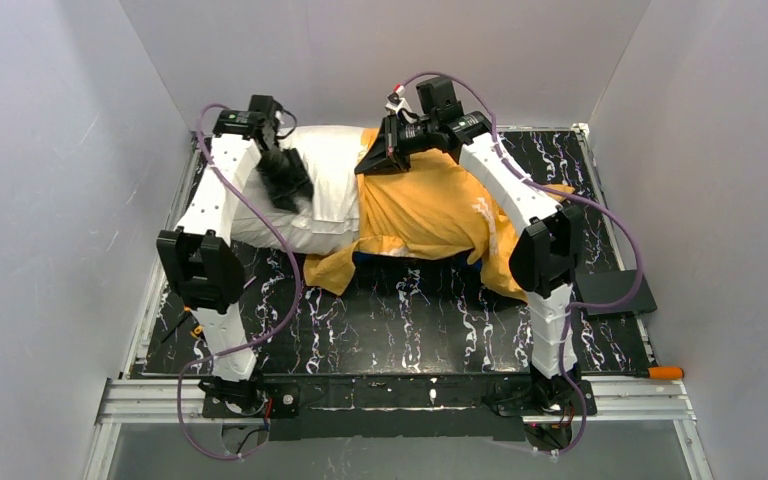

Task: Put the pillow into the pillowcase
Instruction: Stuff the pillow into the pillowcase.

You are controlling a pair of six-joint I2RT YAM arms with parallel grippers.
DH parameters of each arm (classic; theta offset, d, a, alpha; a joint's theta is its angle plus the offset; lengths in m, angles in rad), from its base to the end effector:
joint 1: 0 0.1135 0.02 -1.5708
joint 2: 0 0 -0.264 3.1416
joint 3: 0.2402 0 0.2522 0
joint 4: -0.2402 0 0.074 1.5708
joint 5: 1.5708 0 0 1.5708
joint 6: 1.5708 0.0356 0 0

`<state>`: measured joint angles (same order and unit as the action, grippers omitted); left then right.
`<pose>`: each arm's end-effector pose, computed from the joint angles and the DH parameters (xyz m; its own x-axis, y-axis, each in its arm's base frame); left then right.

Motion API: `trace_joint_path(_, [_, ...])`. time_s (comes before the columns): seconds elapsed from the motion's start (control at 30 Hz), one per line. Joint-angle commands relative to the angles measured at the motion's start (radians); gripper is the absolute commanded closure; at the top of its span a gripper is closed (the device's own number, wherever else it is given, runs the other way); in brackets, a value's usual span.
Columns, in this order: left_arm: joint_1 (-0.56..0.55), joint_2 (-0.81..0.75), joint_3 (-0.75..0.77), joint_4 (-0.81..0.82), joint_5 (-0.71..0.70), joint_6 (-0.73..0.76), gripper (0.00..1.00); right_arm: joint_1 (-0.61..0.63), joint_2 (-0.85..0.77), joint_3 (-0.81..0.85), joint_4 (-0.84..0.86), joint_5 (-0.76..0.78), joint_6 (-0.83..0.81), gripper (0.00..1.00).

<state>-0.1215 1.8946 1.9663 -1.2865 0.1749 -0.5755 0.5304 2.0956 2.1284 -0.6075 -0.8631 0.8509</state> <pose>0.3785 -0.0525 0.3390 -0.8783 -0.4327 -0.2036 -0.3557 0.8757 -0.3265 0.3975 0.2645 0.3572 -0.9701 -0.0023 -0.2428 -0.2270 0.3638 0.9034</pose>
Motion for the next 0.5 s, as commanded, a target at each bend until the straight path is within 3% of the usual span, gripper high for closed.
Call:
trace_joint_path(0.0, [-0.173, -0.009, 0.059, 0.178, 0.347, -0.117, 0.66, -0.005, 0.047, 0.115, 0.103, -0.016, 0.066, 0.99])
trace_joint_path(0.13, [-0.289, -0.017, 0.082, 0.289, 0.42, -0.23, 1.0, -0.001, 0.091, 0.155, 0.235, -0.041, 0.194, 0.99])
trace_joint_path(0.27, [-0.335, 0.012, 0.155, 0.378, 0.429, -0.33, 1.0, 0.016, 0.104, 0.155, 0.469, -0.074, 0.394, 0.99])
trace_joint_path(0.33, [-0.336, 0.029, 0.191, 0.374, 0.438, -0.33, 1.0, 0.023, 0.086, 0.098, 0.673, -0.086, 0.527, 0.99])
trace_joint_path(0.4, [-0.336, 0.022, 0.196, 0.338, 0.409, -0.313, 1.0, 0.021, 0.055, 0.044, 0.739, -0.087, 0.589, 0.99])
trace_joint_path(0.47, [-0.332, -0.011, 0.152, 0.307, 0.365, -0.285, 1.0, 0.013, 0.023, 0.004, 0.687, -0.094, 0.543, 0.99])
